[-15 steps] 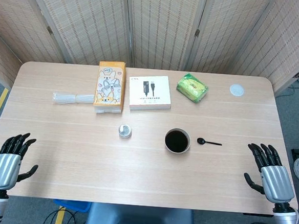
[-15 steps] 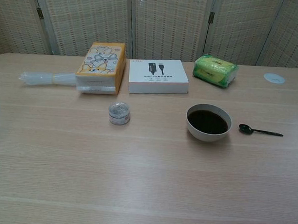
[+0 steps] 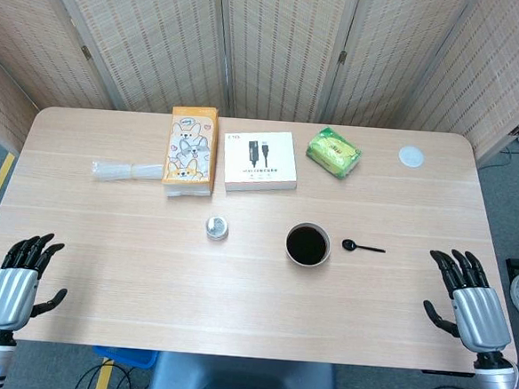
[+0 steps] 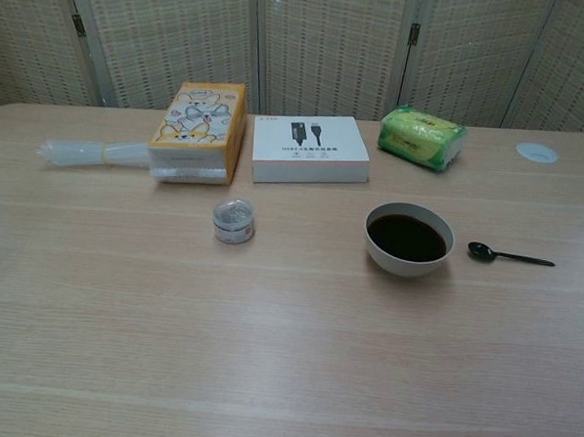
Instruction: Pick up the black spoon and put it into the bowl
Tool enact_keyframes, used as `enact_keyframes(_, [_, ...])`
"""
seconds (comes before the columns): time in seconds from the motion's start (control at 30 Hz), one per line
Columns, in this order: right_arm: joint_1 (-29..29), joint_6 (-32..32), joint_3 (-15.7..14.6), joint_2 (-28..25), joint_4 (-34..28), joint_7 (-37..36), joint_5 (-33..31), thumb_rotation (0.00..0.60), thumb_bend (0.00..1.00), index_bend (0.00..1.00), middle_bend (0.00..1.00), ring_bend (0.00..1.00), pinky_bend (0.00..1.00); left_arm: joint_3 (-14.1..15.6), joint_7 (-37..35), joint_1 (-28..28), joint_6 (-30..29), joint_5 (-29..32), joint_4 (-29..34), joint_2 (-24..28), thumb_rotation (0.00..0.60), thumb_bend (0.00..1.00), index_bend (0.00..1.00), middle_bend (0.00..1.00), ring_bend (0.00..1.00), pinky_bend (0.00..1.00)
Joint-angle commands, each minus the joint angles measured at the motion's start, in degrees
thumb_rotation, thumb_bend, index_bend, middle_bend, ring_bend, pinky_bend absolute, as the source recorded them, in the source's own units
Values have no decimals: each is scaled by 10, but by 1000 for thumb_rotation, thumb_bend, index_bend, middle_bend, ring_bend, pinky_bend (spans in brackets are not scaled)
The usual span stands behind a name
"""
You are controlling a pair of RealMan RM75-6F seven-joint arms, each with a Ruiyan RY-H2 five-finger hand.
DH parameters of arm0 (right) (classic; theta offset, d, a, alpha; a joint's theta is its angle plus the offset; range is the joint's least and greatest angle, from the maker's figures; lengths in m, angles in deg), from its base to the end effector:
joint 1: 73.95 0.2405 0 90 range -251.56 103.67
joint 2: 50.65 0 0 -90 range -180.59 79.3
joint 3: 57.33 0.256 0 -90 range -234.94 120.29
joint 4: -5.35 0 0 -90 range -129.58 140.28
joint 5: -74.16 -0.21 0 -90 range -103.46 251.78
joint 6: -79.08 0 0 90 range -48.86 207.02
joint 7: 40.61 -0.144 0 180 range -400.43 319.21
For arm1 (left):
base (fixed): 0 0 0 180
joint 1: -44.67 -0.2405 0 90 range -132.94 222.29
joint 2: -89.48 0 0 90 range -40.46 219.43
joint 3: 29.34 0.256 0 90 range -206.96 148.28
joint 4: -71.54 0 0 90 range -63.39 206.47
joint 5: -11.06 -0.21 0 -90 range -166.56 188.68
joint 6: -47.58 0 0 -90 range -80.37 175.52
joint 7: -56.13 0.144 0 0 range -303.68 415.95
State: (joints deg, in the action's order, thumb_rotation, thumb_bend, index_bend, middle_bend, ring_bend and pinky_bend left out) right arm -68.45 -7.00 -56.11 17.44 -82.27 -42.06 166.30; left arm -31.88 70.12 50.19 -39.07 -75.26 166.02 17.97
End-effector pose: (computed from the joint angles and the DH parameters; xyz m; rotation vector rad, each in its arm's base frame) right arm -0.3062 -0.1784 0.1363 1.4846 -0.8710 0.9705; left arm -0.2864 0.1814 0.1182 -1.4177 -0.8224 -0.8708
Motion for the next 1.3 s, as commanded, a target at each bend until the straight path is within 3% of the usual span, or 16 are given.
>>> enact_keyframes(0.03, [1,1,1,0,-1,0,-1,600,250,92,145,81,39,-1,0,1,1,1,0,0,600,267,218,134,131,149])
enact_keyframes(0.3, [8,12,6,1,1,3,-8,600,250,92,153,96,50,-4,1,5,9,8,-5,-4,600,267,218,134,131,149])
enact_keyframes(0.47, [19,27,14,4,2,9,-19,600,250,92,199,152,116,-5,-1,7,13,13,-12,-9,600,267,218,134,131,150])
enact_keyframes(0.6, [39,62,20,5,7,11,-32,600,267,92,310,272,233,-5,-3,8,15,14,-16,-12,600,267,218,134,130,150])
enact_keyframes(0.77, [72,113,31,11,18,17,-48,600,304,93,471,519,513,-3,-7,4,11,14,-18,-12,600,267,219,134,131,149])
enact_keyframes(0.83, [86,136,34,15,23,19,-54,600,354,114,587,661,688,-2,-8,3,8,13,-18,-11,600,267,219,134,131,150])
enact_keyframes(0.93, [111,181,36,22,33,25,-67,600,465,176,761,840,848,-1,-10,-1,3,12,-17,-10,600,267,219,134,130,150])
enact_keyframes(1.03, [139,242,35,29,41,32,-88,600,588,235,870,952,943,1,-10,-4,0,12,-17,-8,600,267,224,134,131,150])
enact_keyframes(1.13, [160,286,34,40,52,38,-108,600,696,239,922,998,997,2,-12,-7,-2,12,-16,-7,600,267,229,134,131,150])
enact_keyframes(1.3, [188,344,35,65,82,50,-143,600,812,239,967,1000,1000,3,-14,-10,-6,12,-17,-6,600,267,229,134,131,150])
